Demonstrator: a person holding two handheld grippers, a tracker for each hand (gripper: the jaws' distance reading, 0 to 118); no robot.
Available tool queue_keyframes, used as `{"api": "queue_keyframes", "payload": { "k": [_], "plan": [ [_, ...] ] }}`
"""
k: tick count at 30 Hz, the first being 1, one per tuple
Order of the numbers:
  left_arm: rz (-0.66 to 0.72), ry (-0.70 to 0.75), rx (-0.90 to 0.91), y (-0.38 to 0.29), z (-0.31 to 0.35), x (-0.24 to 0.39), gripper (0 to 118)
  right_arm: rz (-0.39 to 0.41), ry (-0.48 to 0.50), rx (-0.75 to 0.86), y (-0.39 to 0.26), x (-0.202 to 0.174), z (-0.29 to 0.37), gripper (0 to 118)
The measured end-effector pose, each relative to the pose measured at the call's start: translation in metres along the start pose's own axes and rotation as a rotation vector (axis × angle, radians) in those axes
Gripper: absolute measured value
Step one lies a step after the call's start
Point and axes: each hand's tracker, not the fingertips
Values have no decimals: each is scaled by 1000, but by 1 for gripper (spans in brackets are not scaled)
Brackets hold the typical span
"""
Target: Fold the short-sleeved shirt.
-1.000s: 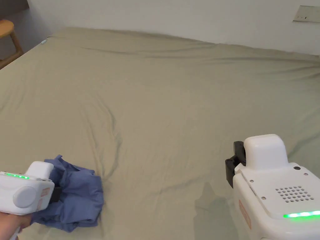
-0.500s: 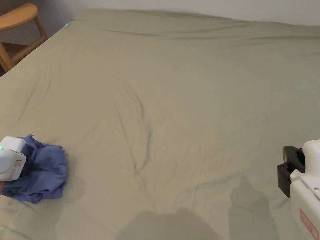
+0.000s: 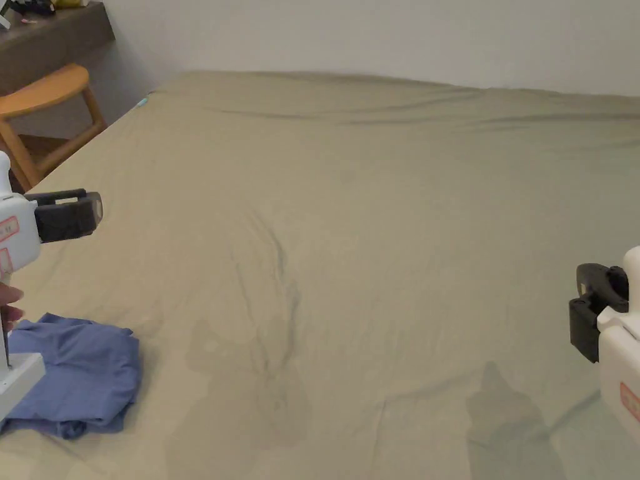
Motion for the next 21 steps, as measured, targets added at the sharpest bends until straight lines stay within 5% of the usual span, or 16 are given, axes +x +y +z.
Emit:
{"api": "queue_keyframes", "payload": {
  "k": [4, 9, 11, 15, 17, 19, 21],
  "plan": [
    [44, -23, 262, 24, 66, 72, 112, -8, -26, 88, 23, 18, 24, 1],
    [41, -135, 359, 38, 119, 159, 105, -5, -49, 197, 45, 30, 56, 1],
    [-1, -147, 384, 39, 134, 189, 86, -1, -59, 232, 49, 32, 67, 1],
    [-57, -184, 438, 31, 158, 241, 22, -4, -68, 265, 48, 33, 83, 1],
    [-79, -196, 439, 25, 165, 260, 17, 3, -71, 274, 42, 30, 86, 1],
    [-94, -221, 444, 17, 169, 277, 0, 21, -80, 274, 34, 28, 86, 2],
    [-94, -242, 443, 9, 172, 287, 0, 24, -78, 261, 28, 26, 87, 1]
  ]
}}
